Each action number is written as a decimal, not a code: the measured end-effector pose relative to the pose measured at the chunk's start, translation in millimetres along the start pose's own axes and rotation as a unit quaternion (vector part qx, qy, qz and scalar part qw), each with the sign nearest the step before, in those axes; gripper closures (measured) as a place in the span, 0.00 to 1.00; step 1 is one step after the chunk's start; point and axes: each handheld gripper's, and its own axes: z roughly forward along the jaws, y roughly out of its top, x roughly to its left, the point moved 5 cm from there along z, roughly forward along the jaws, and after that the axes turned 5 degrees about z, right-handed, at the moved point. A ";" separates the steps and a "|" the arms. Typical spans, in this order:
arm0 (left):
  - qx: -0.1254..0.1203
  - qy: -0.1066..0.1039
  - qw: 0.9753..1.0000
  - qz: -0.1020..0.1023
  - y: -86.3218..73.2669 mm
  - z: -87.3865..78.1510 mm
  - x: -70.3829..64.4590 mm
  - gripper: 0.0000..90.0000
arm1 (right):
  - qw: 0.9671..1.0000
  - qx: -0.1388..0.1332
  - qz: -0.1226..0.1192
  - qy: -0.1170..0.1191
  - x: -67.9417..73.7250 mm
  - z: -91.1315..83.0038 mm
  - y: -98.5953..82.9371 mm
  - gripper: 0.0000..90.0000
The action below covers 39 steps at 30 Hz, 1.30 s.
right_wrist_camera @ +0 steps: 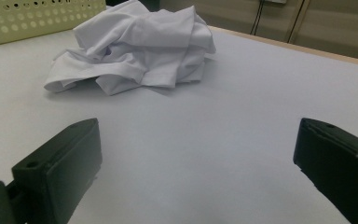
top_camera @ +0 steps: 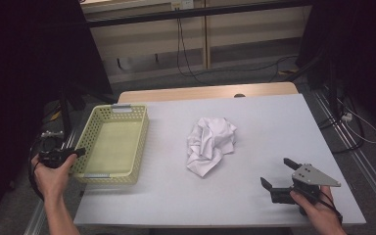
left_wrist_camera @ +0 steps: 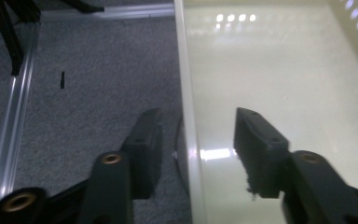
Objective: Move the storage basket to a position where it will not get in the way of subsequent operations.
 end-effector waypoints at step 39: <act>0.035 0.000 0.999 0.027 -7.7 -0.7 1.6 0.92 | 1.000 -0.001 0.000 -0.003 -0.9 -2.5 -0.6 0.01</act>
